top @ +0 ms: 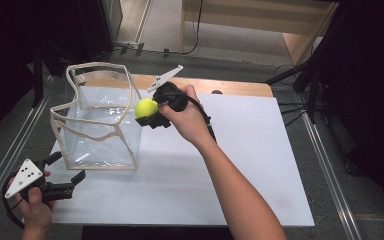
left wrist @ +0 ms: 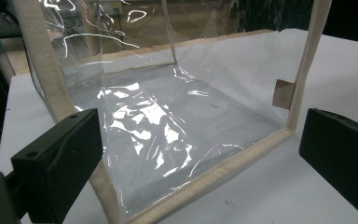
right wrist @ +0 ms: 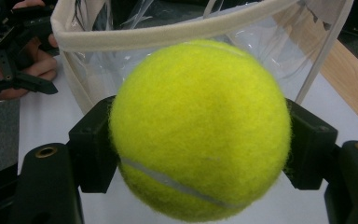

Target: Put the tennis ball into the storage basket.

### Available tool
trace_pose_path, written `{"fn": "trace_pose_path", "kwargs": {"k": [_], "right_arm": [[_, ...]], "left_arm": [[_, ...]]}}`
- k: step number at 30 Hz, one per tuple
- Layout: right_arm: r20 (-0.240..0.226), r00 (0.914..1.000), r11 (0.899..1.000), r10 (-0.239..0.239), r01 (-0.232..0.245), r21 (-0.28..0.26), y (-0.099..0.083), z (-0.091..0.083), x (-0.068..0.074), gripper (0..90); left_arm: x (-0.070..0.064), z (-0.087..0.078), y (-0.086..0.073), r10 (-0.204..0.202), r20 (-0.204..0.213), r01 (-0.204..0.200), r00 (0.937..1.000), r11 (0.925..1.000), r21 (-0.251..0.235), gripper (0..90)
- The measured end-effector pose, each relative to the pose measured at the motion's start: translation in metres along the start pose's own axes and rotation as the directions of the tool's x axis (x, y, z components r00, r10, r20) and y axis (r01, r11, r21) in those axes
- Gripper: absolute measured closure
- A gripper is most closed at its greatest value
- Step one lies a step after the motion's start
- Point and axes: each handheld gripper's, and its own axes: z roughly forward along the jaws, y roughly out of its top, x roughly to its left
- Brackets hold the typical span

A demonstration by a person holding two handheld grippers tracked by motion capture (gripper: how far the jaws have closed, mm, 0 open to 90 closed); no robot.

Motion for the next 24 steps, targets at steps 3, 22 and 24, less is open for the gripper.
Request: {"fn": "trace_pose_path", "kwargs": {"k": [3, 22, 24], "right_arm": [[0.001, 1.0, 1.0, 0.001, -0.001, 0.0, 0.003, -0.002, 0.001, 24.0], [0.005, 0.9998, 1.0, -0.019, 0.019, -0.008, 0.017, -0.01, 0.003, 24.0], [0.002, 0.9998, 1.0, -0.02, 0.02, -0.009, 0.019, -0.011, 0.003, 24.0]], "left_arm": [[0.0, -0.001, 0.0, 0.004, -0.004, -0.004, 1.0, 1.0, 0.001, 0.0], [0.0, -0.001, 0.0, 0.003, -0.004, -0.003, 1.0, 1.0, -0.002, 0.0], [0.0, -0.001, 0.0, 0.002, -0.004, -0.002, 1.0, 1.0, -0.003, 0.0]]}}
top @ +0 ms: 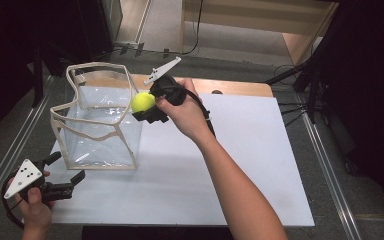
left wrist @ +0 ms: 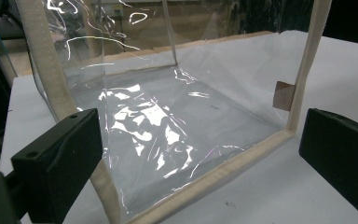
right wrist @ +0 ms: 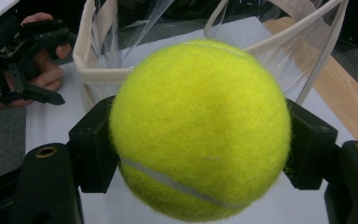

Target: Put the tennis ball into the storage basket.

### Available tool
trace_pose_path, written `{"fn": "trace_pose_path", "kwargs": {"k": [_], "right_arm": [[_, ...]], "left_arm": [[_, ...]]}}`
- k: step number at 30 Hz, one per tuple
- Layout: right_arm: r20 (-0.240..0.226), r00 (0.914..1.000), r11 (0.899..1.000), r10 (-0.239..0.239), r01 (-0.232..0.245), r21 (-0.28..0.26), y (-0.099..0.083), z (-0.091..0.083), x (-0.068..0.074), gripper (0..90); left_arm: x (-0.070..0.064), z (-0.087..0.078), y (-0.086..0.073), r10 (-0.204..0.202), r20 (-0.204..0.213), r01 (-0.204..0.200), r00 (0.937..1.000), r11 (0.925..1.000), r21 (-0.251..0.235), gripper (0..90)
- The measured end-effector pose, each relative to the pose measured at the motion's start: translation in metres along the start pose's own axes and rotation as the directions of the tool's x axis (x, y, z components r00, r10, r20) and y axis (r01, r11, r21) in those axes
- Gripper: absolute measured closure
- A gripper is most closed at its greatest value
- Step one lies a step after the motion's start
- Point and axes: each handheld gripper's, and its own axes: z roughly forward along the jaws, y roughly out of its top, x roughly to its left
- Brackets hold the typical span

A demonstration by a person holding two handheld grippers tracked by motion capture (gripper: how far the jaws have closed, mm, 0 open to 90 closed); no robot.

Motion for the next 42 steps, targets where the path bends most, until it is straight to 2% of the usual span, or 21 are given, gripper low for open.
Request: {"fn": "trace_pose_path", "kwargs": {"k": [17, 42], "right_arm": [[0.001, 1.0, 1.0, -0.007, 0.007, -0.001, 0.014, -0.003, -0.001, 24.0], [-0.012, 0.9992, 0.999, -0.039, 0.039, 0.001, 0.042, 0.006, 0.003, 24.0]], "left_arm": [[0.0, 0.0, 0.0, -0.006, 0.002, 0.006, 1.0, 1.0, -0.006, 0.0], [0.001, 0.0, 0.0, -0.009, 0.007, 0.009, 0.9999, 0.9999, -0.012, 0.0]]}}
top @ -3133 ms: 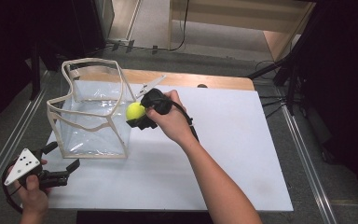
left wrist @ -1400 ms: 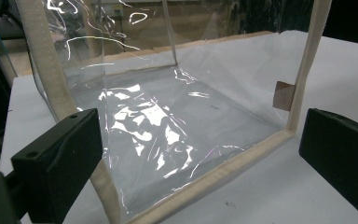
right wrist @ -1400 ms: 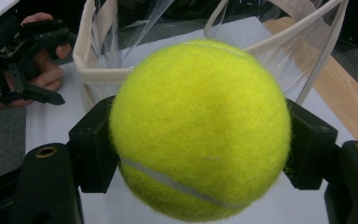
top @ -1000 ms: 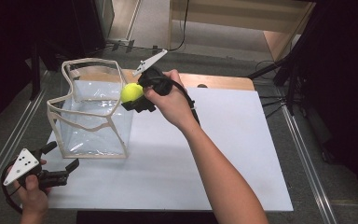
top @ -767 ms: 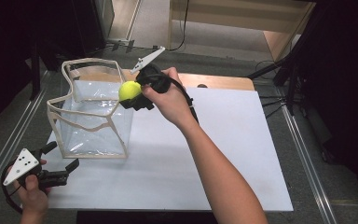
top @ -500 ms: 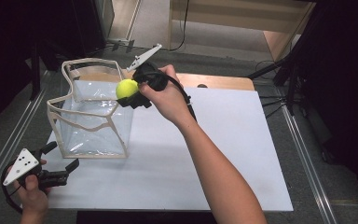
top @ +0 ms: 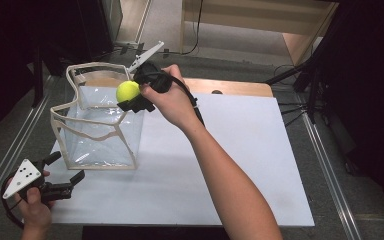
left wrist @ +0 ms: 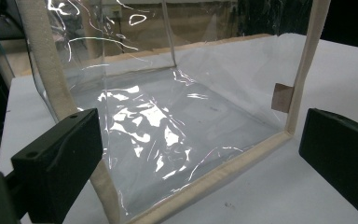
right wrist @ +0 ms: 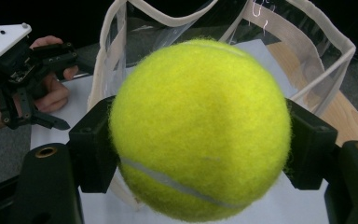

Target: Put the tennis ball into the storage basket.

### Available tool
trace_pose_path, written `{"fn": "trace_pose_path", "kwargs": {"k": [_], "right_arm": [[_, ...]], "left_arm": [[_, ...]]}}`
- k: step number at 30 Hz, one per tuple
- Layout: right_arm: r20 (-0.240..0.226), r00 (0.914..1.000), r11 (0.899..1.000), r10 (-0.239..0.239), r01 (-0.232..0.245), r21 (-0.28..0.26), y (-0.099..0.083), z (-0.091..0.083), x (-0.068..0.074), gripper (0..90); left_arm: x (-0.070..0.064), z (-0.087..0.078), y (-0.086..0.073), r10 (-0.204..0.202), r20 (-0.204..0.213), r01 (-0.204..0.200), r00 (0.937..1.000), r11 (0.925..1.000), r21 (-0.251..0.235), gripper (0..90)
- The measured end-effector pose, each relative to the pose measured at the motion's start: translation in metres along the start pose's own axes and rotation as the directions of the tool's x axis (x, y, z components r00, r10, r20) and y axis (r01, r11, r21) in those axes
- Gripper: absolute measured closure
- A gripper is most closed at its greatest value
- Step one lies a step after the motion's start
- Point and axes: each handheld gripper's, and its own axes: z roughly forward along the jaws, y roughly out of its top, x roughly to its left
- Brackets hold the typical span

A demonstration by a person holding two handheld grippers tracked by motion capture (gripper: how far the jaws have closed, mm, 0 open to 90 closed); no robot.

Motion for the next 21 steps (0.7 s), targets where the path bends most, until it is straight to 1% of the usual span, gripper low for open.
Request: {"fn": "trace_pose_path", "kwargs": {"k": [10, 11, 21], "right_arm": [[-0.012, 0.9999, 1.0, -0.003, 0.003, 0.004, 0.008, 0.007, 0.002, 24.0], [-0.013, 0.9999, 1.0, -0.01, 0.01, 0.0, 0.009, 0.008, 0.002, 24.0], [-0.018, 0.9997, 1.0, -0.019, 0.019, 0.002, 0.019, 0.013, 0.004, 24.0]], "left_arm": [[0.0, 0.0, 0.0, 0.002, 0.002, -0.002, 1.0, 1.0, 0.002, 0.0], [0.0, 0.0, 0.0, 0.002, 0.002, -0.002, 1.0, 1.0, 0.004, 0.0], [0.0, 0.0, 0.0, 0.002, 0.003, -0.002, 1.0, 1.0, 0.0, 0.0]]}}
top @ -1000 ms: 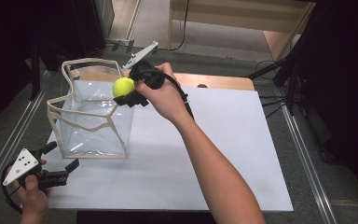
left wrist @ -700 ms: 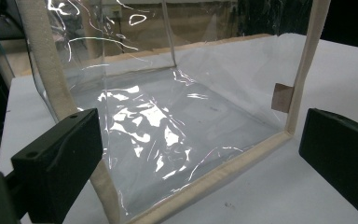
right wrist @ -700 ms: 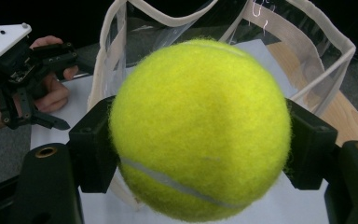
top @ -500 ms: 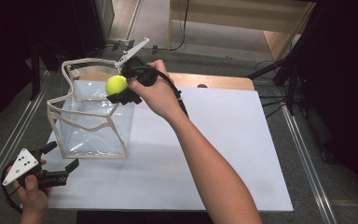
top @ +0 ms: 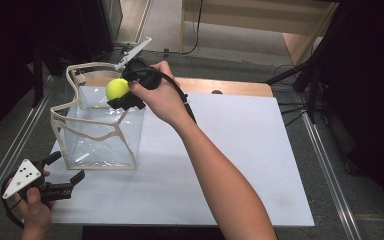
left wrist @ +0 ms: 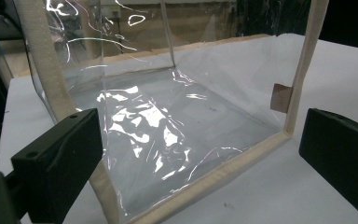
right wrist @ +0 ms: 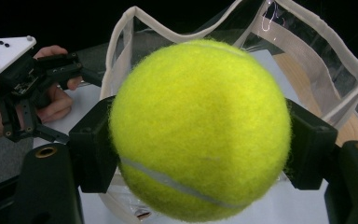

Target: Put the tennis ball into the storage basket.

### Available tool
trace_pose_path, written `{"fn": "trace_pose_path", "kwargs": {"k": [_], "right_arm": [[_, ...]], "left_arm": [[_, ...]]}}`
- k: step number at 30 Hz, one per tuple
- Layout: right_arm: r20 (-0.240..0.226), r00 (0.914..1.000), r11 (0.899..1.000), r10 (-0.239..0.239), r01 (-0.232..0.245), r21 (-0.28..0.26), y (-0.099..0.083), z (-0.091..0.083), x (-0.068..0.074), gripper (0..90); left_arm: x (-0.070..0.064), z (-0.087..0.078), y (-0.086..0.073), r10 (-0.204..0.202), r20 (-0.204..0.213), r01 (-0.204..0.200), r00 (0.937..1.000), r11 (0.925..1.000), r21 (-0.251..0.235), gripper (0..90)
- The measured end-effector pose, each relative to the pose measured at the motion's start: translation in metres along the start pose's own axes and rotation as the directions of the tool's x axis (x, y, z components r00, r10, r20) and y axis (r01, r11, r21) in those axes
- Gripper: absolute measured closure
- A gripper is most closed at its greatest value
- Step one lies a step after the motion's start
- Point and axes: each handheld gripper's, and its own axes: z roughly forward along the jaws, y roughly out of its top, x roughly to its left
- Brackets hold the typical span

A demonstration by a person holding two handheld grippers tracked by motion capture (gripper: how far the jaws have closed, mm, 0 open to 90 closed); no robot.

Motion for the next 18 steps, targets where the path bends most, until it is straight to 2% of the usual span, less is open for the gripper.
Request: {"fn": "trace_pose_path", "kwargs": {"k": [18], "right_arm": [[-0.014, 0.9999, 1.0, 0.0, 0.001, 0.01, 0.005, 0.017, 0.001, 24.0]], "left_arm": [[0.0, 0.0, 0.0, -0.002, 0.002, 0.002, 1.0, 1.0, -0.003, 0.0]]}}
